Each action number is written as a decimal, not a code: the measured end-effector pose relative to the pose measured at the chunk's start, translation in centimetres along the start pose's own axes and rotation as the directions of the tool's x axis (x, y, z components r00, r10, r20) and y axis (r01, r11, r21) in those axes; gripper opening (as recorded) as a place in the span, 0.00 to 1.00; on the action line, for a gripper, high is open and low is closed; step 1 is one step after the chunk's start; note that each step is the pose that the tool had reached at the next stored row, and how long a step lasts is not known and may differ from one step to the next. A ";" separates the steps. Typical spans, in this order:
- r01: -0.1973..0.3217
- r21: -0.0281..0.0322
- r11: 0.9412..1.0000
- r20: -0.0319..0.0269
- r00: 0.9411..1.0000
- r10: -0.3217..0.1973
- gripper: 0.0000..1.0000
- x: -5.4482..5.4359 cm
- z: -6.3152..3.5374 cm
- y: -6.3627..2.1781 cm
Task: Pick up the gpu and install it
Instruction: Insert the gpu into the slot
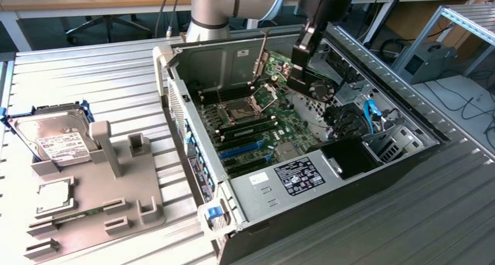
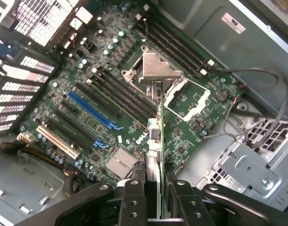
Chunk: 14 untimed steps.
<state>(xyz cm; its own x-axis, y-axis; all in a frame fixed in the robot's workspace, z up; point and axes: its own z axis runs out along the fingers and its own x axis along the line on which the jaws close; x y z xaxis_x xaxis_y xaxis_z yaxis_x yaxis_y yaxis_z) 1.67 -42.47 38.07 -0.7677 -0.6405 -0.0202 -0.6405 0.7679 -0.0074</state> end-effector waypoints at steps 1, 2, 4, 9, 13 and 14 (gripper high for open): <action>0.015 0.000 1.000 0.000 1.000 -0.015 0.27 0.0 0.00 0.00; 0.031 -0.001 1.000 0.000 1.000 -0.031 0.27 0.0 0.00 0.00; 0.060 -0.001 0.998 0.000 0.998 -0.060 0.27 0.0 0.00 0.00; 0.124 -0.002 0.992 0.001 0.992 -0.124 0.27 0.0 0.00 0.00; 0.181 -0.004 0.983 0.002 0.983 -0.181 0.27 0.0 0.01 0.00; 0.194 -0.004 0.981 0.002 0.981 -0.194 0.27 0.0 0.01 0.00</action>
<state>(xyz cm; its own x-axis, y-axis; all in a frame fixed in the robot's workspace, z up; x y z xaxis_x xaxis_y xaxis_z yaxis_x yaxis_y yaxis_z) 1.67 -42.47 38.06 -0.6286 -0.7774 -0.0202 -0.7775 0.6289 -0.0074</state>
